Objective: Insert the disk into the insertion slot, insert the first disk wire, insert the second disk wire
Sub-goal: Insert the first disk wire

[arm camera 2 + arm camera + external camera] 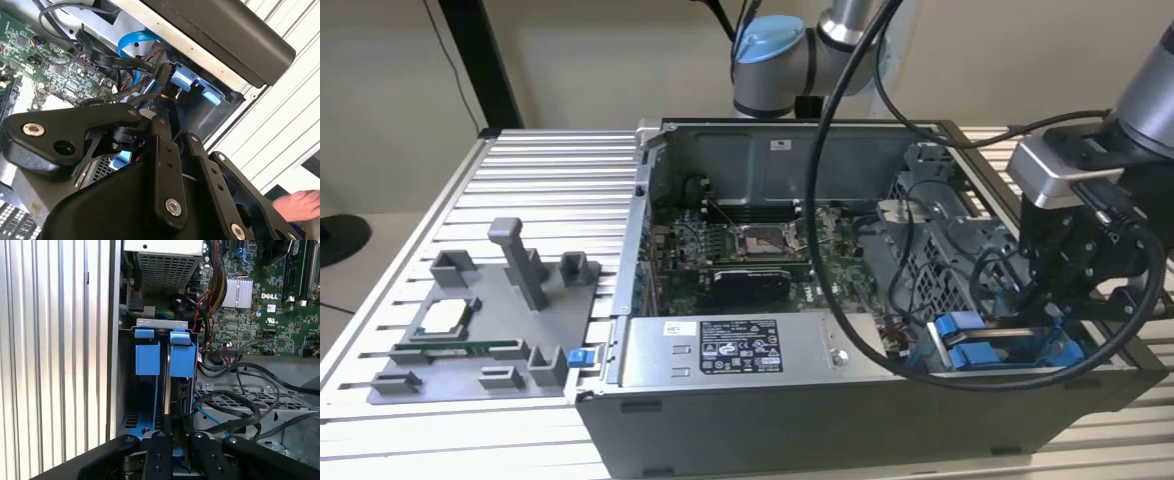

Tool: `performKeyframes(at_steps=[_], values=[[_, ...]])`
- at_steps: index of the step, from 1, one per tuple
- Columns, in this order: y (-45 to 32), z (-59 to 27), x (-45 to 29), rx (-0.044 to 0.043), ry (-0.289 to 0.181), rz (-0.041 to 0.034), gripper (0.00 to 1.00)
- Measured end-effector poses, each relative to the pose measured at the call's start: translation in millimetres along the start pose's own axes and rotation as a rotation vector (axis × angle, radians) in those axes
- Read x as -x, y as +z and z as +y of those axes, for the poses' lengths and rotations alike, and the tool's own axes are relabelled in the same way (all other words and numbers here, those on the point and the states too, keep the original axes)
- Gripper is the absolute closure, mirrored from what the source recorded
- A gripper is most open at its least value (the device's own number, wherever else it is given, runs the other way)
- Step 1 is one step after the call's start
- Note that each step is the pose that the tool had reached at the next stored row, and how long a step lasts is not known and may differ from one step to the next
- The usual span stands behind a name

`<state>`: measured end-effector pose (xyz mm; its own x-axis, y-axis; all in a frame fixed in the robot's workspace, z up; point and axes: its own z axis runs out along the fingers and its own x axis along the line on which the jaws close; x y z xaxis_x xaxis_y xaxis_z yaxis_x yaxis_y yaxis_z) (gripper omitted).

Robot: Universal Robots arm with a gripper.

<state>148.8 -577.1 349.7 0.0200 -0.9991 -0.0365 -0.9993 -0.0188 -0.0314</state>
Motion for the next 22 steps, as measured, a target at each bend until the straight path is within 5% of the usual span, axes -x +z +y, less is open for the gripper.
performKeyframes(at_steps=[6,11,22], values=[[0.2,-0.4,5.7,0.0205,0.001,0.0178,1.0],[0.6,-4.4,11.8,0.0264,0.002,0.019,1.0],[1.0,-7.6,12.2,0.0357,0.066,0.0226,1.0]])
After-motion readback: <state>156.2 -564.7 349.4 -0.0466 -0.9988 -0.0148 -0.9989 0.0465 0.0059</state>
